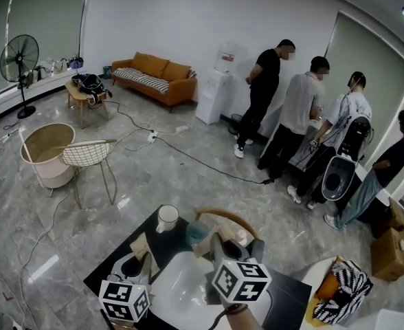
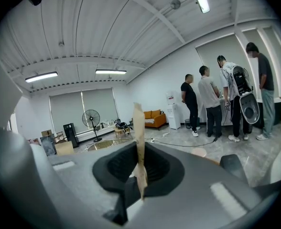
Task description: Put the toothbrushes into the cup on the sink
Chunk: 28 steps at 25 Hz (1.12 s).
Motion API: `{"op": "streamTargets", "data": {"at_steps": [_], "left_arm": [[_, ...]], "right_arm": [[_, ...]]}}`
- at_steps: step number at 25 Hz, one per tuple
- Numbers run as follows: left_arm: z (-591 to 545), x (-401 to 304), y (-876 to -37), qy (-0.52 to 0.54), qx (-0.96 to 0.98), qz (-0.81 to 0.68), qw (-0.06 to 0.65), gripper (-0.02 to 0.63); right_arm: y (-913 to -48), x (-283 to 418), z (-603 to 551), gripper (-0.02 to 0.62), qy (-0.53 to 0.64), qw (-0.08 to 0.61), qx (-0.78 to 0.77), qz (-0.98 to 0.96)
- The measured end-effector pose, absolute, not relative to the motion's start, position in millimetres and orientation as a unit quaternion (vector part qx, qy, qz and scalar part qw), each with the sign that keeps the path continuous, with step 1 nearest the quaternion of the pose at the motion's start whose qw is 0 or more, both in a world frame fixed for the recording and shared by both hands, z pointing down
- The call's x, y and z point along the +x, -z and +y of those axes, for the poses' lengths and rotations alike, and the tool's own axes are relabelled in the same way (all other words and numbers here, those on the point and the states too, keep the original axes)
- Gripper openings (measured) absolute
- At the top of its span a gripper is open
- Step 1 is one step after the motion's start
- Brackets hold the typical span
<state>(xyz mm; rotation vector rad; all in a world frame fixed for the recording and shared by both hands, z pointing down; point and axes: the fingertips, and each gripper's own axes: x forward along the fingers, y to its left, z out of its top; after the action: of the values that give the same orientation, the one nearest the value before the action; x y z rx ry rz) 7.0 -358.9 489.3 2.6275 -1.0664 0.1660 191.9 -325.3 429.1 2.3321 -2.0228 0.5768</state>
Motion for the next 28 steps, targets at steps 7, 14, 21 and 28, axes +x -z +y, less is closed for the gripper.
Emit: {"op": "streamTargets", "data": {"at_steps": [7,14,21,28], "left_arm": [[-369,5,-492,-0.056,0.912,-0.376,0.154,0.043],[-380,-6,-495,-0.052,0.908,-0.384,0.16,0.042],[-388,-5,-498,-0.052,0.905,-0.389,0.165,0.043],[-394,-6,-502,-0.053,0.903,-0.391,0.169,0.042]], "right_arm": [[-425,201,-341,0.031,-0.179,-0.001,0.747,-0.641],[-419,206,-357,0.031,-0.175,-0.001,0.752,-0.635],[-424,214,-372,0.031,-0.172,0.008,0.756,-0.631],[-434,223,-387,0.031,-0.155,0.02,0.767,-0.623]]}}
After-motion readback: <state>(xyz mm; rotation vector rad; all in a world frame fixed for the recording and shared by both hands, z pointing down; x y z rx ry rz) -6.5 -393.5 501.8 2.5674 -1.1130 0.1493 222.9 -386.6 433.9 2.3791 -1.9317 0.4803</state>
